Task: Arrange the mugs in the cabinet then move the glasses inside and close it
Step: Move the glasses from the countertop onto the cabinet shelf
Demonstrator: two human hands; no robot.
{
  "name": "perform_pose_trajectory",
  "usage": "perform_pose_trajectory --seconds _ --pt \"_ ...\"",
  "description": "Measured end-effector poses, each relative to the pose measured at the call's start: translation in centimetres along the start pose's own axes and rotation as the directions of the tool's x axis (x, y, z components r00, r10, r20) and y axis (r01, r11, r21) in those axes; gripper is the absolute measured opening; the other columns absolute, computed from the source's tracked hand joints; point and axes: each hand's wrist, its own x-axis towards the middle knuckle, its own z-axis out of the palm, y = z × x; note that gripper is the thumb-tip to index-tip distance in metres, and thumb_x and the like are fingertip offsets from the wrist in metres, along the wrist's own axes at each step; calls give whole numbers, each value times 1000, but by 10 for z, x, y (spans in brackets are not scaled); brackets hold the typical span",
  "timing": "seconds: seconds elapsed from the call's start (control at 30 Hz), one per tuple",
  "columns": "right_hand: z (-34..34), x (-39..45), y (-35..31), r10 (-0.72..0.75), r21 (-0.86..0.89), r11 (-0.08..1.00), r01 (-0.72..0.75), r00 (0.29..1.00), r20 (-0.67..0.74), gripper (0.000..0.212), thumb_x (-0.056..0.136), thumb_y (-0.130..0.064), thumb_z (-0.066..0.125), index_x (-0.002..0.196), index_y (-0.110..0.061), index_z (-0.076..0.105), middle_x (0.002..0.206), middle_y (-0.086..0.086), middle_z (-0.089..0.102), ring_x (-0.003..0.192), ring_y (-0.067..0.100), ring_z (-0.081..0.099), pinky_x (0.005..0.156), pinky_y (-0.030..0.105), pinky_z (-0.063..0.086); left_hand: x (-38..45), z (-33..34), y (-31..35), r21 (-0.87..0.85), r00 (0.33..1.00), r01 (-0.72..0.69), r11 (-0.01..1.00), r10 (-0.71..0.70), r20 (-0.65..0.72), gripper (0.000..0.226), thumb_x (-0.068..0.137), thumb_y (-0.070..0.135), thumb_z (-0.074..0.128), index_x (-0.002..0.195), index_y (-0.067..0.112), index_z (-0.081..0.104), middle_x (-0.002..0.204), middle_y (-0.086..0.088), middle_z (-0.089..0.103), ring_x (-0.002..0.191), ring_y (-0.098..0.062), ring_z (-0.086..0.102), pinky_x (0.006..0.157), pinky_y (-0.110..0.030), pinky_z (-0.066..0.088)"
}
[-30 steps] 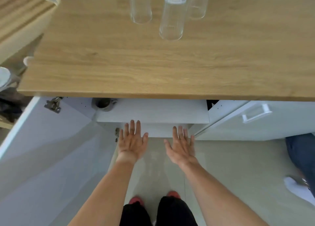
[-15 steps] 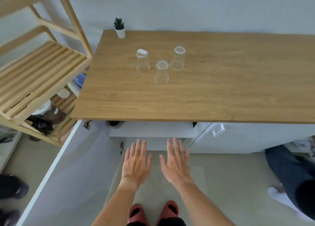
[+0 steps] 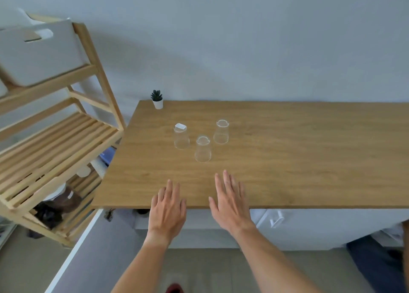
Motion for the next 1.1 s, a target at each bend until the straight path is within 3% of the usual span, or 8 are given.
perform_pose_trajectory --seconds 0.07,0.27,0.37,0.5,0.6,0.73,0.87,1.1 --pt "-5 27 -2 8 -1 1000 -8 1000 -1 72 100 -44 38 157 -12 8 164 21 -1 151 37 5 121 52 5 29 -5 -5 -13 1000 16 1000 -16 -26 50 90 32 59 133 6 54 140 -19 52 119 -36 57 93 -47 49" --pt "-10 108 -18 42 4 999 -42 999 -8 81 97 -33 50 157 -14 0 163 24 -7 150 38 3 122 49 4 121 -18 -26 -26 997 -2 1000 0 -83 52 96 34 46 142 9 42 150 -17 39 126 -34 48 102 -45 39" --pt "-8 146 -27 55 -2 998 -55 998 -17 90 88 -16 63 156 -17 5 162 24 -6 146 40 14 120 47 14 164 -20 -34 -28 997 -33 999 31 -68 55 93 29 48 143 10 39 151 -15 37 123 -33 49 100 -43 40" --pt "-2 184 -34 43 -55 998 -41 998 35 97 79 1 66 154 -23 10 161 26 -3 137 40 26 112 44 29 213 -18 -40 -18 992 -119 993 118 -47 75 80 17 55 150 14 29 154 -15 30 111 -33 54 91 -43 46" --pt "-1 203 -34 63 -45 997 -61 997 45 87 78 4 67 149 -22 22 156 24 13 129 40 38 104 43 38 240 -15 -40 35 976 -211 977 212 -42 79 79 12 56 151 23 26 156 -19 24 114 -36 53 93 -44 47" --pt "-4 219 -30 64 -12 998 -64 997 46 71 77 1 72 135 -20 37 129 13 42 110 34 52 90 44 46 265 -16 -37 77 962 -269 960 272 -22 74 84 13 54 150 29 25 156 -18 20 118 -36 49 96 -42 45" --pt "-12 233 -29 108 0 994 -108 992 58 56 80 3 70 125 -15 42 119 12 48 103 34 57 85 44 49 281 -15 -34 87 963 -270 959 270 12 73 82 9 59 145 31 28 148 -14 26 115 -31 48 93 -37 45" --pt "-13 247 -33 119 -33 993 -117 991 68 60 80 5 68 128 -13 37 121 15 48 103 34 57 87 43 50 289 -13 -41 -16 965 -262 965 262 -36 63 79 -1 63 132 25 43 134 -12 38 109 -29 49 90 -35 49"
